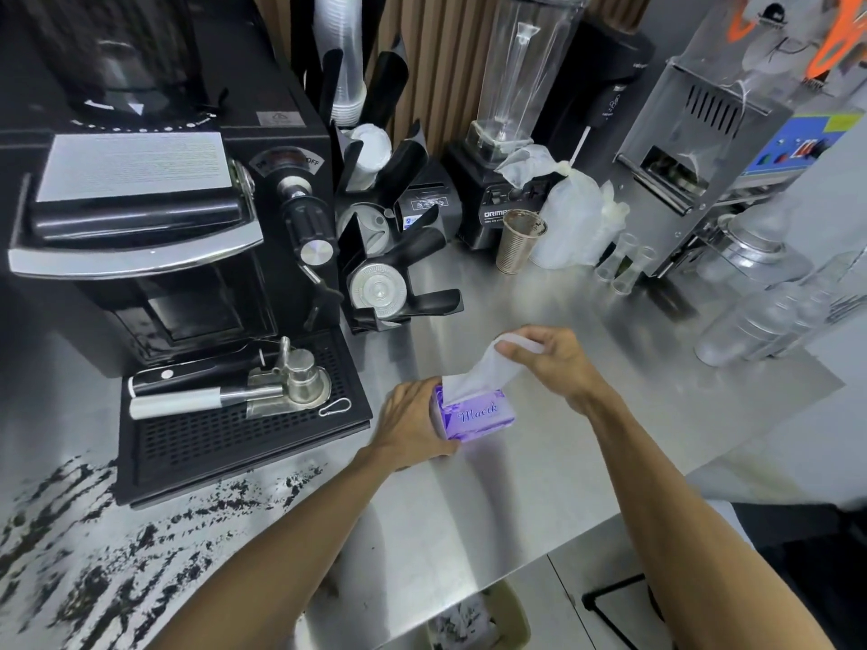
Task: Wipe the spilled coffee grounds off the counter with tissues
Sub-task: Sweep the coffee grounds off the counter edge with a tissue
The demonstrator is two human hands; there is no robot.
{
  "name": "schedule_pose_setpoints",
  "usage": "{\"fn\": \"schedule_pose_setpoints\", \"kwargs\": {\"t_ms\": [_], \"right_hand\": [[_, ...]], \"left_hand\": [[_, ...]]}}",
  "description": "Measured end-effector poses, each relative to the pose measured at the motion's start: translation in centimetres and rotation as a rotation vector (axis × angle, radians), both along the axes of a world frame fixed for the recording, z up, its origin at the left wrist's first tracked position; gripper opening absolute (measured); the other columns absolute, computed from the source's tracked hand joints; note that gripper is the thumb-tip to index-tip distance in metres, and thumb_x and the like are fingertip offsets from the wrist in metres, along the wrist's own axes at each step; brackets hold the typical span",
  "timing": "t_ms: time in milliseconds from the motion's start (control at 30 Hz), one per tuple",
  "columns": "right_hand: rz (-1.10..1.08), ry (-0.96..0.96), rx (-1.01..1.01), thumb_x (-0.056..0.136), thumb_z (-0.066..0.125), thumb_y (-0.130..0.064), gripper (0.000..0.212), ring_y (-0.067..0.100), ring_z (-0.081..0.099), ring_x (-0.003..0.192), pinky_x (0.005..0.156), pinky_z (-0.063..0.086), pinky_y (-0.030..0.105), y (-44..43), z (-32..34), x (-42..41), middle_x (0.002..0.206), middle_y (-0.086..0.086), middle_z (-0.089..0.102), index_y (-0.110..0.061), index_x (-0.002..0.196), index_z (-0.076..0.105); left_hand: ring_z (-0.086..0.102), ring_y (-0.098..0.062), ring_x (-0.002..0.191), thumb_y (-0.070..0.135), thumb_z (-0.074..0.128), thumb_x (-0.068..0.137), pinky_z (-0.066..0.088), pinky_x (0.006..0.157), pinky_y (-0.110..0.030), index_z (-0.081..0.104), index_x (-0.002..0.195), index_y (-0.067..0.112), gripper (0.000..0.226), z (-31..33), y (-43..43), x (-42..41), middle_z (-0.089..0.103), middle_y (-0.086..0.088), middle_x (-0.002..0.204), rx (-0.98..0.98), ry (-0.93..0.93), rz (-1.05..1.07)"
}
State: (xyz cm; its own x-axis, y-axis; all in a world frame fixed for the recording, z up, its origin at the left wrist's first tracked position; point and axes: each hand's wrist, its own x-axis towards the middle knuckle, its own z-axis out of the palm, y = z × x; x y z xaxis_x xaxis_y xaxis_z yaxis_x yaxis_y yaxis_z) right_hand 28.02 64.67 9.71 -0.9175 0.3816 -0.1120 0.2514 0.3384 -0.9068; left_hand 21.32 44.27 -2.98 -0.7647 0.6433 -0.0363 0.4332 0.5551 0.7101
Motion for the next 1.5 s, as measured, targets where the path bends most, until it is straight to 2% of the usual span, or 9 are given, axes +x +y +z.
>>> {"fn": "schedule_pose_setpoints", "kwargs": {"t_ms": [133,267,467,633,833,967,1167,1333,1500], "right_hand": [[-0.187,0.167,-0.204,0.083,0.075,-0.019,0.018,0.012,0.062,0.071,0.068,0.05,0.023,0.4,2.0,0.7,0.081,0.002,0.07,-0.005,0.093,0.072],[-0.245,0.221,-0.274,0.083,0.075,-0.019,0.019,0.019,0.065,0.081,0.083,0.053,0.037,0.8,3.5,1.6,0.093,0.01,0.072,-0.006,0.096,0.073],[-0.139,0.112,-0.374,0.083,0.073,-0.016,0.027,0.024,0.067,0.084,0.076,0.055,0.039,-0.7,3.9,4.4,0.099,0.017,0.072,0.0,0.103,0.07],[-0.027,0.085,-0.508,0.084,0.069,-0.007,0.025,0.024,0.068,0.085,0.069,0.056,0.033,-2.2,4.6,6.9,0.101,0.016,0.072,0.001,0.108,0.066],[-0.027,0.042,-0.366,0.078,0.076,-0.005,0.04,0.028,0.07,0.086,0.076,0.057,0.042,-2.4,4.5,9.2,0.1,0.012,0.073,-0.01,0.115,0.063],[-0.048,0.016,-0.296,0.078,0.077,-0.004,0.049,0.034,0.071,0.088,0.079,0.056,0.044,-1.4,2.7,10.8,0.095,0.015,0.074,-0.022,0.12,0.061],[0.03,-0.135,-0.359,0.077,0.081,-0.019,0.039,0.024,0.069,0.094,0.077,0.051,0.04,-1.6,-0.1,12.4,0.103,0.009,0.073,-0.029,0.112,0.068],[0.034,-0.078,-0.44,0.08,0.068,0.01,0.018,0.029,0.068,0.087,0.07,0.056,0.031,-2.0,-2.3,13.7,0.098,0.019,0.072,0.0,0.093,0.072],[0.036,-0.167,-0.595,0.085,0.051,0.015,0.025,0.032,0.069,0.088,0.085,0.057,0.037,-2.0,-3.2,15.1,0.1,0.022,0.071,0.002,0.09,0.072]], "left_hand": [[0.039,-0.019,0.119,0.057,0.076,0.05,0.038,0.101,-0.034,0.045,0.123,0.031,0.084,0.1,-0.1,-0.2,0.052,0.008,0.12,-0.048,0.022,-0.012],[0.029,-0.02,0.132,0.06,0.077,0.05,0.029,0.111,-0.039,0.028,0.145,0.031,0.111,0.6,-0.1,-0.1,0.044,0.008,0.138,-0.062,-0.015,-0.047],[0.026,-0.008,0.139,0.066,0.089,0.038,0.029,0.116,-0.038,0.018,0.148,0.046,0.133,5.3,-0.3,2.0,0.023,0.013,0.151,0.257,-0.324,0.048],[0.046,-0.004,0.13,0.041,0.097,0.048,0.044,0.107,-0.04,0.03,0.144,0.047,0.118,9.0,-0.3,4.4,0.035,0.023,0.148,0.566,-0.556,-0.058],[0.065,-0.024,0.111,0.018,0.082,0.077,0.05,0.097,-0.052,0.058,0.128,0.024,0.056,10.1,-0.8,7.7,0.066,-0.003,0.123,0.681,-0.741,-0.058],[0.069,-0.023,0.1,0.018,0.084,0.075,0.056,0.089,-0.045,0.065,0.115,0.026,0.045,9.3,-2.7,8.3,0.068,-0.005,0.116,0.622,-0.67,0.073],[0.065,0.006,0.085,0.004,0.071,0.085,0.046,0.073,-0.007,0.073,0.105,0.009,0.02,9.9,-4.7,9.6,0.072,0.0,0.105,0.425,-0.471,0.071],[0.066,0.005,0.084,-0.01,0.054,0.087,0.045,0.072,-0.006,0.077,0.097,0.01,0.033,10.1,-5.4,10.6,0.074,0.004,0.1,0.315,-0.427,0.092],[0.065,-0.002,0.08,-0.005,0.054,0.091,0.046,0.071,-0.012,0.077,0.101,0.013,0.031,9.4,-6.5,11.2,0.072,0.005,0.108,0.25,-0.41,0.065]]}}
